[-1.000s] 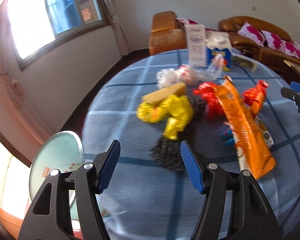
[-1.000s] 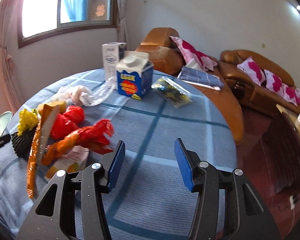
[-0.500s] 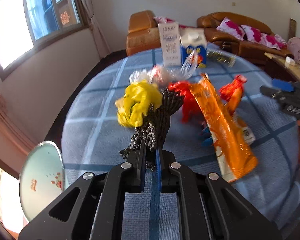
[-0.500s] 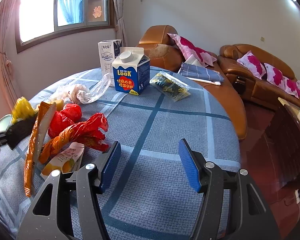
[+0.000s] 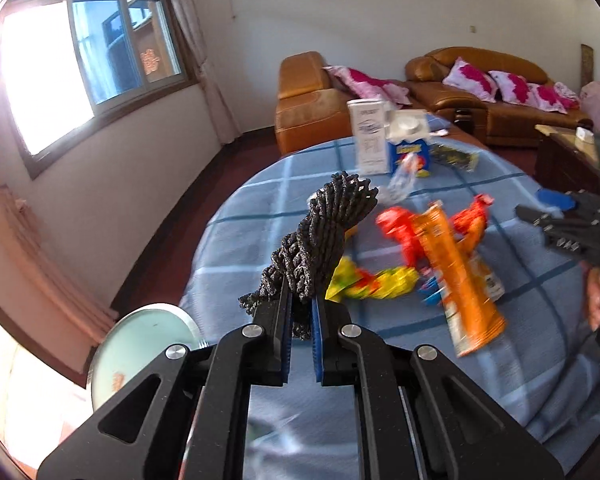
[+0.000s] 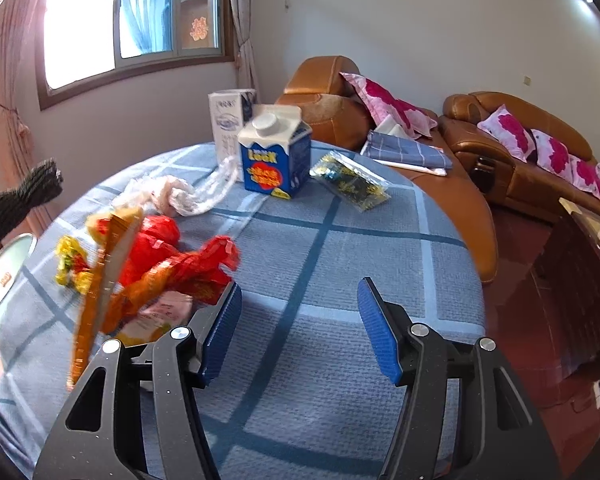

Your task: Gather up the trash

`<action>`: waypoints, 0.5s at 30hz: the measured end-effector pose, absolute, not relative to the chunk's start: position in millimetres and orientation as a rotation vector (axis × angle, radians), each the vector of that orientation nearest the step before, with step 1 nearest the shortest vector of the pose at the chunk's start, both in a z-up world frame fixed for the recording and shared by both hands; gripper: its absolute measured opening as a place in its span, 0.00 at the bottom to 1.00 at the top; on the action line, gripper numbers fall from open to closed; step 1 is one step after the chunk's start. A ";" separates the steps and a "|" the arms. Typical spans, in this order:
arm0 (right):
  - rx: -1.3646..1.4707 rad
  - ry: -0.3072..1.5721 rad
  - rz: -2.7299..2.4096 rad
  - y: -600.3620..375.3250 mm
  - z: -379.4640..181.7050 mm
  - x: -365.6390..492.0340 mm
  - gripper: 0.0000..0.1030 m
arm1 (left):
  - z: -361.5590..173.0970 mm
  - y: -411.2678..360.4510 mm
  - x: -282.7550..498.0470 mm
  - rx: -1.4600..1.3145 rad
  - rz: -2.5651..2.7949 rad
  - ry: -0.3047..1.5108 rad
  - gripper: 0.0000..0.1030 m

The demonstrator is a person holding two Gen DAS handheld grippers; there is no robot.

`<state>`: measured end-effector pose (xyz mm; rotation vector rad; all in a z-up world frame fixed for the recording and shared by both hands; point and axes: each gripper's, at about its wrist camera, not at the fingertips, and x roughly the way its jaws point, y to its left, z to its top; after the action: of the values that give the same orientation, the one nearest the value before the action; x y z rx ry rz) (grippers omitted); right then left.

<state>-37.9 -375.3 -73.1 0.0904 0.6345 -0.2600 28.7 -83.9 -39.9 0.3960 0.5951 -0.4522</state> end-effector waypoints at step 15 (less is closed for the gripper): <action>-0.084 0.754 -0.101 -281.9 -88.6 -52.8 0.58 | -87.3 11.2 17.8 0.424 -0.294 0.741 0.08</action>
<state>-52.8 -281.9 -88.6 -0.0844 0.7542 -0.1005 17.8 11.2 -87.3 0.4244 0.7411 -0.2942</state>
